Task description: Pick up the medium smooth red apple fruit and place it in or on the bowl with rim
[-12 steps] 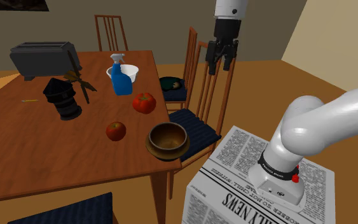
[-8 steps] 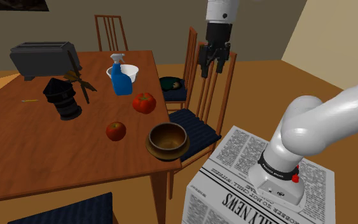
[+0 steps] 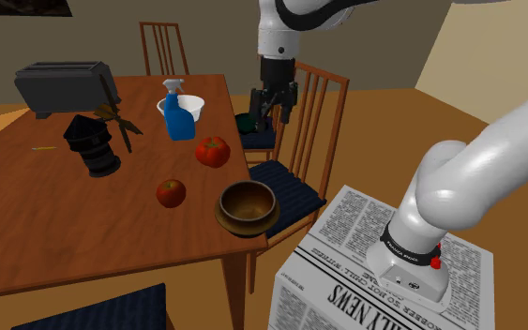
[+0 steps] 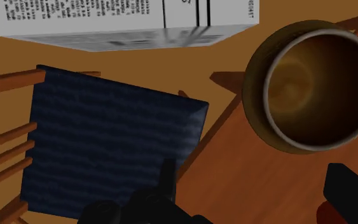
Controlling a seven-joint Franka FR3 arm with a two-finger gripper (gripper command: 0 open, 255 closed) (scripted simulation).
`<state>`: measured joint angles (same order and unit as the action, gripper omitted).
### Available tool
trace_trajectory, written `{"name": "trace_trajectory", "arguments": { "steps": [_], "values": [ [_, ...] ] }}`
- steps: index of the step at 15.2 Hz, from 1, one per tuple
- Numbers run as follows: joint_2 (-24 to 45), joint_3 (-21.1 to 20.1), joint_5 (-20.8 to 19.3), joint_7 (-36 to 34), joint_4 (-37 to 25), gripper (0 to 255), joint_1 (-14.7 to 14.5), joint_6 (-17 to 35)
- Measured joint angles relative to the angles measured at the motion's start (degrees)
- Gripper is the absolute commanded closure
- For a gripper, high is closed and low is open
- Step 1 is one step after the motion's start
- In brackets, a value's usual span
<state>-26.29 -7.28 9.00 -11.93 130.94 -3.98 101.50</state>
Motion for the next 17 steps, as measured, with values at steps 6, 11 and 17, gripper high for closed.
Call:
{"name": "trace_trajectory", "arguments": {
  "steps": [6,11,17],
  "values": [
    [12.21,-3.90,-0.79,-2.93,-6.33,0,-1.44,6.44],
    [22.71,-6.55,-3.07,-5.78,-12.77,0,-2.76,10.71],
    [35.23,-8.37,-7.24,-9.09,-21.88,0,-4.93,13.96]
  ]
}}
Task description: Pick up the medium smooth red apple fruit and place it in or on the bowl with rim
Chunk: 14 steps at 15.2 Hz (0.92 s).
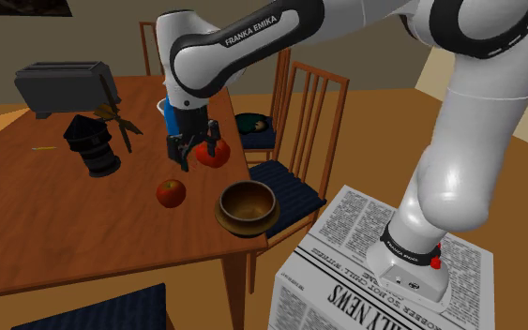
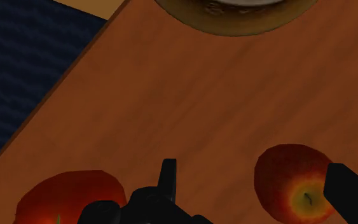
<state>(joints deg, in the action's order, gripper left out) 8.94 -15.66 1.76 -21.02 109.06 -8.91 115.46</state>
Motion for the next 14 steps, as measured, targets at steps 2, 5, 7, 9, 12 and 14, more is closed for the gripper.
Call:
{"name": "trace_trajectory", "arguments": {
  "steps": [2,5,7,9,12,14],
  "values": [
    [4.31,-0.29,-1.57,-1.09,-4.34,0,-1.01,-0.16],
    [12.04,-0.45,-4.25,-2.87,-11.94,0,-3.12,-0.26],
    [16.49,-0.35,-5.70,-3.55,-16.84,0,-4.47,-0.87],
    [19.50,-0.29,-6.62,-4.14,-20.07,0,-5.57,-1.21],
    [21.35,-0.09,-7.15,-4.35,-20.37,0,-5.95,0.29],
    [21.97,0.00,-7.33,-4.49,-19.80,0,-6.07,1.47]
  ]
}}
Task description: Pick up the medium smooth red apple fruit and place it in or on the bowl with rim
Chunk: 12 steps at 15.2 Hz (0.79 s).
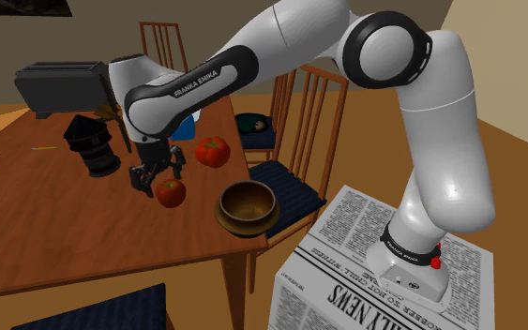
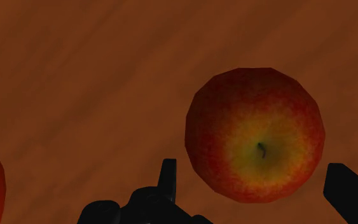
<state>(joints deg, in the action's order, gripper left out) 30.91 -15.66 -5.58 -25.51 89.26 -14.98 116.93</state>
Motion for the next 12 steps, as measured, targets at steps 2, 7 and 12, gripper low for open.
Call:
{"name": "trace_trajectory", "arguments": {
  "steps": [2,7,12],
  "values": [
    [0.64,0.10,-0.18,-0.10,0.52,0,-0.08,1.13],
    [0.71,0.11,-0.22,-0.14,0.97,0,-0.09,1.69],
    [0.70,0.11,-0.22,-0.14,0.97,255,-0.09,1.69]
  ]
}}
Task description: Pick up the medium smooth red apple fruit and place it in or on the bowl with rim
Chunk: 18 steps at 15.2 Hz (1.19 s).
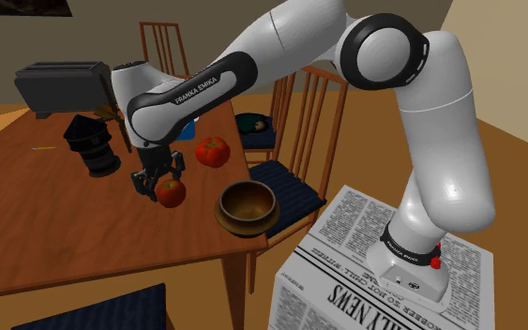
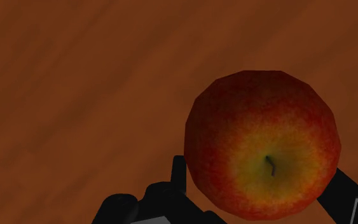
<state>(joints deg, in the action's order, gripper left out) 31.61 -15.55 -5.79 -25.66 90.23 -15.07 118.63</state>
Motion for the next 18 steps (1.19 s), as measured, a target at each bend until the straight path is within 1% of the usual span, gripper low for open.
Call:
{"name": "trace_trajectory", "arguments": {
  "steps": [8,18],
  "values": [
    [-0.08,-0.03,0.03,-0.05,-0.23,255,-0.05,-0.34],
    [-2.83,-0.49,0.79,0.21,-3.60,255,0.12,-6.34]
  ]
}}
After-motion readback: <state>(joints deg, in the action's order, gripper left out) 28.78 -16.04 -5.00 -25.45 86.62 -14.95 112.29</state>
